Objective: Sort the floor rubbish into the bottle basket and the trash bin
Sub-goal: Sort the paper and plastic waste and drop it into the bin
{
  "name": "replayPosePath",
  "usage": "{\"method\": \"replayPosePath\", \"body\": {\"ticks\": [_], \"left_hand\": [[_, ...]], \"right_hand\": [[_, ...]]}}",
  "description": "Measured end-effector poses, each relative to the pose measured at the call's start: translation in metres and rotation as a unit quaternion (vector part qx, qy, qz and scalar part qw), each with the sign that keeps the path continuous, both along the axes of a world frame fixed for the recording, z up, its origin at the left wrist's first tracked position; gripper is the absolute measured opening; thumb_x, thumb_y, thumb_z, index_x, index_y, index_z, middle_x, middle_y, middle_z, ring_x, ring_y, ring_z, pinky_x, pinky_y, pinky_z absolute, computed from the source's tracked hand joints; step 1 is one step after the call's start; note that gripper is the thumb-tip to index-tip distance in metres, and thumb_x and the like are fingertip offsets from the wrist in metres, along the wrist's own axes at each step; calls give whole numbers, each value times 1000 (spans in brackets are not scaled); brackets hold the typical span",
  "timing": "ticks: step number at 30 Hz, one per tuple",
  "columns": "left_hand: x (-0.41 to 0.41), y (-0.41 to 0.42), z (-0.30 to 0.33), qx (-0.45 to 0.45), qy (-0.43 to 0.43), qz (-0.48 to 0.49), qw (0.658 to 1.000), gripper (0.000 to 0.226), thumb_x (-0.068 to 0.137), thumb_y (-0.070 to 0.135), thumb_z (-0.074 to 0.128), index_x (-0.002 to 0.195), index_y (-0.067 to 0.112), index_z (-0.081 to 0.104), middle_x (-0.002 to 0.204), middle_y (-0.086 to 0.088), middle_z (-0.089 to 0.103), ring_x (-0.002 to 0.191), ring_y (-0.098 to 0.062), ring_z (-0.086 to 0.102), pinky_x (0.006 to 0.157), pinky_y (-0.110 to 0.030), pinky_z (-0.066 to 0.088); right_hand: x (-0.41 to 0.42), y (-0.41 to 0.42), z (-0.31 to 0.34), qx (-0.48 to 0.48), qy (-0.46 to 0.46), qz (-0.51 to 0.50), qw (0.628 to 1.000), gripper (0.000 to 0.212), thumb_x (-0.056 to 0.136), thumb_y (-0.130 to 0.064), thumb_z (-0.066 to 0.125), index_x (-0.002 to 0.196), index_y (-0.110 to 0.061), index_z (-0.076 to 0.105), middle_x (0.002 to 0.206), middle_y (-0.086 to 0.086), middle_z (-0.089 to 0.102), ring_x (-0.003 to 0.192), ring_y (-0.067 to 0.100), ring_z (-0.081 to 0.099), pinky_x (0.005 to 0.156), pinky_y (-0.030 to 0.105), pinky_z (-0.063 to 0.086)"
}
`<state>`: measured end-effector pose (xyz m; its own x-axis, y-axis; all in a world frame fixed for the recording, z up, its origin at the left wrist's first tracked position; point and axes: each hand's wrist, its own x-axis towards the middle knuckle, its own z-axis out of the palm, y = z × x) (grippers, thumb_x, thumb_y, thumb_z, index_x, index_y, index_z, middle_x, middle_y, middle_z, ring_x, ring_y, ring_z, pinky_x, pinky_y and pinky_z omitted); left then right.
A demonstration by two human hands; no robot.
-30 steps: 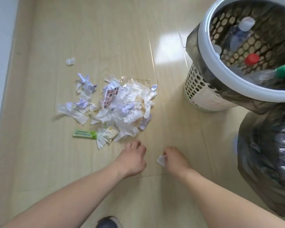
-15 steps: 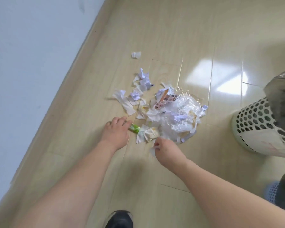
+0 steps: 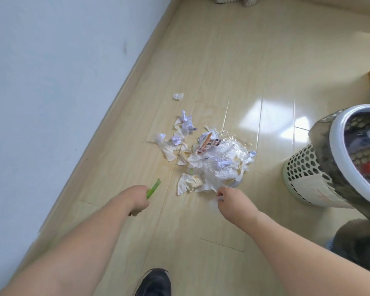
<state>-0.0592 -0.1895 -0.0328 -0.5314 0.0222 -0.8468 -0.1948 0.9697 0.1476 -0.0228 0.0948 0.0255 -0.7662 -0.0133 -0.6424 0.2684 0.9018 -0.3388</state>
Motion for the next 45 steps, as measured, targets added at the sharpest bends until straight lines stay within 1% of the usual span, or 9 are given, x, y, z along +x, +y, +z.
{"method": "replayPosePath", "body": {"ticks": [3, 14, 24, 27, 29, 33, 39, 42, 45], "left_hand": [[-22, 35, 66, 50, 18, -11, 999, 10, 87, 6, 44, 91, 9, 53, 80, -12, 70, 55, -22, 63, 49, -26, 50], [10, 281, 263, 175, 111, -195, 959, 5, 89, 13, 50, 90, 10, 55, 73, -5, 68, 54, -19, 54, 45, -22, 44], [121, 485, 271, 166, 105, -292, 936, 13, 88, 14, 45, 86, 8, 57, 82, -10, 71, 61, -25, 56, 54, -28, 50], [142, 523, 253, 148, 91, -277, 945, 27, 91, 18, 44, 104, 1, 61, 93, -15, 69, 72, -26, 68, 61, -33, 60], [146, 535, 242, 122, 89, -281, 948, 33, 92, 22, 43, 110, 0, 59, 100, -18, 68, 84, -31, 72, 71, -38, 62], [151, 549, 239, 79, 87, -329, 937, 36, 94, 30, 39, 114, 6, 57, 105, -14, 67, 91, -28, 70, 82, -40, 60], [131, 510, 271, 49, 98, -346, 932, 30, 95, 24, 36, 114, 10, 55, 104, -6, 62, 95, -22, 67, 66, -29, 52], [115, 467, 289, 29, 131, -354, 925, 17, 90, 19, 38, 93, 12, 54, 87, -8, 60, 72, -20, 57, 60, -27, 43], [92, 410, 305, 16, 152, -335, 930, 17, 85, 17, 40, 86, 11, 56, 90, -15, 67, 67, -23, 56, 63, -28, 44]], "right_hand": [[10, 22, 44, -4, 43, -26, 999, 17, 89, -6, 38, 89, -19, 50, 83, -3, 54, 81, 25, 52, 59, 27, 39], [91, 165, 183, 22, 138, -156, 978, 21, 94, -11, 44, 106, -13, 61, 104, 4, 63, 96, 22, 59, 82, 32, 50], [206, 327, 179, 48, 174, -391, 903, 23, 93, -12, 42, 107, -13, 61, 109, 11, 67, 97, 29, 61, 85, 37, 52], [231, 355, 161, 10, 149, -437, 887, 39, 92, -10, 42, 131, -15, 50, 127, 11, 59, 108, 29, 58, 89, 37, 51], [236, 363, 155, -20, 140, -458, 878, 52, 94, -8, 43, 145, -15, 38, 139, 11, 50, 117, 29, 54, 93, 37, 50], [242, 373, 151, -34, 169, -468, 867, 53, 92, -8, 44, 145, -16, 39, 138, 9, 50, 114, 29, 56, 92, 40, 51], [233, 341, 164, -35, 158, -413, 896, 47, 93, -11, 45, 140, -14, 44, 138, 9, 48, 119, 28, 51, 97, 39, 47], [216, 306, 175, -39, 161, -386, 908, 38, 93, -14, 49, 131, -12, 52, 130, 9, 56, 115, 27, 55, 97, 39, 49], [191, 259, 190, -49, 158, -341, 925, 41, 90, -17, 50, 130, -14, 52, 130, 8, 57, 117, 25, 55, 100, 38, 47]]}}
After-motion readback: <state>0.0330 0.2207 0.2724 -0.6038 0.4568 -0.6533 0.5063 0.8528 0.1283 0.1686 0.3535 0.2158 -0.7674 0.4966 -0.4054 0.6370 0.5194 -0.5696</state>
